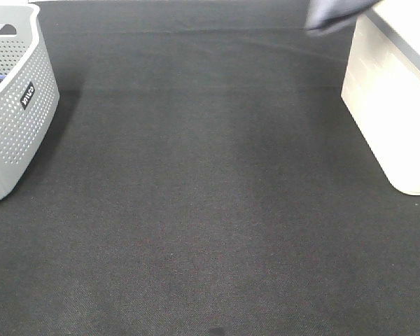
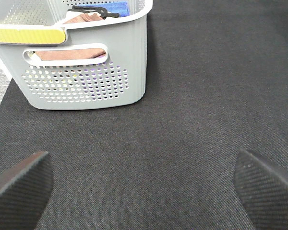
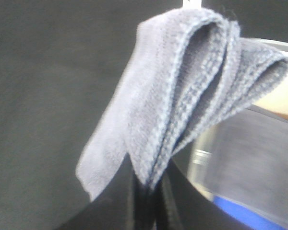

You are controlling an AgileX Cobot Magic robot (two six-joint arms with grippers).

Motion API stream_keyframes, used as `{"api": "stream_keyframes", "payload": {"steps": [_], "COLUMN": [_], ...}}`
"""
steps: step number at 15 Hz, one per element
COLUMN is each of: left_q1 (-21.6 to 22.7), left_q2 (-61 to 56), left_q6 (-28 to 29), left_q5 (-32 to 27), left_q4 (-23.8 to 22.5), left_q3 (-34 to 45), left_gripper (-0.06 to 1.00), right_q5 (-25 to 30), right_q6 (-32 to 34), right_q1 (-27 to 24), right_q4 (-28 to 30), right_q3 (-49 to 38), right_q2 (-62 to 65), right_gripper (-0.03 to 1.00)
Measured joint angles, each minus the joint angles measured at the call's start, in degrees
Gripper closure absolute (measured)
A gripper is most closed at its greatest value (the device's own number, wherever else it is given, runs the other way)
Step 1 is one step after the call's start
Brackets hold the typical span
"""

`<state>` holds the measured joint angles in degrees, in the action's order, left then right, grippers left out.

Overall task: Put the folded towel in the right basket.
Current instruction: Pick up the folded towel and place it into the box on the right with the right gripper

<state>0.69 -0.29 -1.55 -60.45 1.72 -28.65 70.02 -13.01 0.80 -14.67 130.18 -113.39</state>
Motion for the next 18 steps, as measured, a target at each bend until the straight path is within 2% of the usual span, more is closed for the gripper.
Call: {"api": "stream_keyframes", "payload": {"steps": [3,5,10,12,14,15,16,18], "left_q1": [0.0,0.0,0.0,0.0,0.0,0.0,0.0,0.0], "left_q2": [0.0,0.0,0.0,0.0,0.0,0.0,0.0,0.0], "left_q6": [0.0,0.0,0.0,0.0,0.0,0.0,0.0,0.0], "left_q5": [0.0,0.0,0.0,0.0,0.0,0.0,0.0,0.0], "left_q4": [0.0,0.0,0.0,0.0,0.0,0.0,0.0,0.0], "left_q3": [0.0,0.0,0.0,0.0,0.0,0.0,0.0,0.0], "left_gripper": [-0.03,-0.03,-0.03,-0.03,-0.03,-0.03,-0.03,-0.03], "right_q5": [0.0,0.0,-0.1,-0.1,-0.1,-0.1,-0.1,-0.1], "right_q6": [1.4,3.1,5.1,5.7,7.2,7.4,7.4,7.4], "right_q1": [-8.9,-13.1,-14.1,-14.1,-14.1,-14.1,-14.1,-14.1], "right_q4": [-0.7,-1.8,-3.3,-1.1,1.4,1.5,1.3,-1.4], "right_q3": [0.0,0.0,0.0,0.0,0.0,0.0,0.0,0.0], "right_q2": [0.1,-1.0,-8.7,-11.4,-13.3,-13.6,-13.6,-13.6], "right_gripper": [0.9,0.9,0.9,0.87,0.7,0.48,0.36,0.26]}}
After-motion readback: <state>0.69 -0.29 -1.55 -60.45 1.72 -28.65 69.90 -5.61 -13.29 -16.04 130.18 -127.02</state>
